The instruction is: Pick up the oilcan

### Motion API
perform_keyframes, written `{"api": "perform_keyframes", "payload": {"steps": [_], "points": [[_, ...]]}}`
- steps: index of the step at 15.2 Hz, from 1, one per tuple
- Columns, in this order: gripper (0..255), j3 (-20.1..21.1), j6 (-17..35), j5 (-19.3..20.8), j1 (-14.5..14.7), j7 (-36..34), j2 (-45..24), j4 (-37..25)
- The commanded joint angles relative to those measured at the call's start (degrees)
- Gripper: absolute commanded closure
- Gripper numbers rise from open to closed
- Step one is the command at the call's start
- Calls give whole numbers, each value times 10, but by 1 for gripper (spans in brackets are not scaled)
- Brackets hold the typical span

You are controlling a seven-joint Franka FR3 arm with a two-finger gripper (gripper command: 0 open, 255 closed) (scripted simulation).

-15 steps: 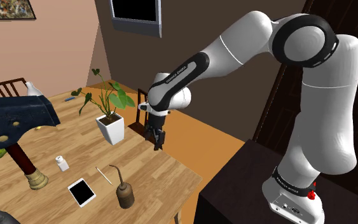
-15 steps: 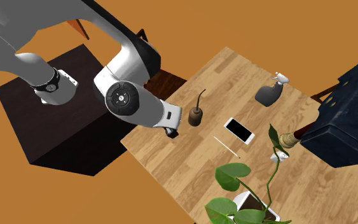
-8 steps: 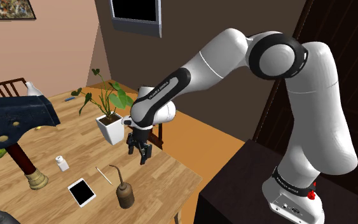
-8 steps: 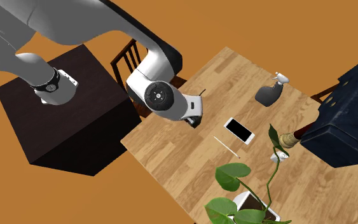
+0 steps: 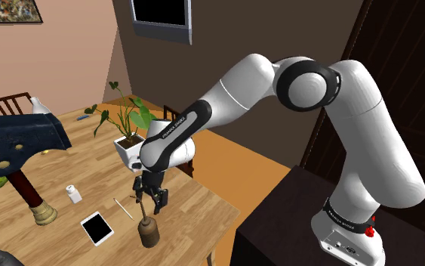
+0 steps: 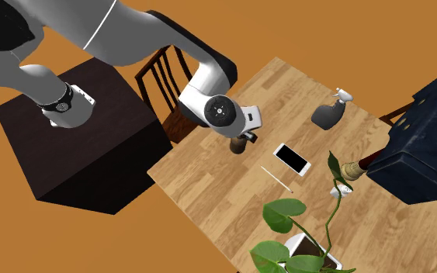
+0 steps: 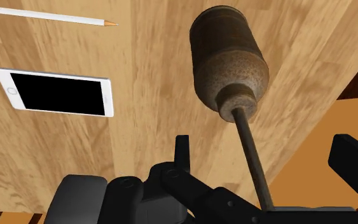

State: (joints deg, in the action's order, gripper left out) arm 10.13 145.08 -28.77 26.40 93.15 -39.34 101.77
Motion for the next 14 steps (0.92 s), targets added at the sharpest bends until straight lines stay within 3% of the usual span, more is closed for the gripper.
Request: {"api": "perform_keyframes", "payload": {"steps": [1,7,8,14], "points": [[0,2,8,-2,0,7,-12,-4],[0,5,27,-5,-2,18,-42,-13],[255,5,26,-5,-2,19,-43,-15],[255,5,25,-5,-2,18,-43,-15]]}}
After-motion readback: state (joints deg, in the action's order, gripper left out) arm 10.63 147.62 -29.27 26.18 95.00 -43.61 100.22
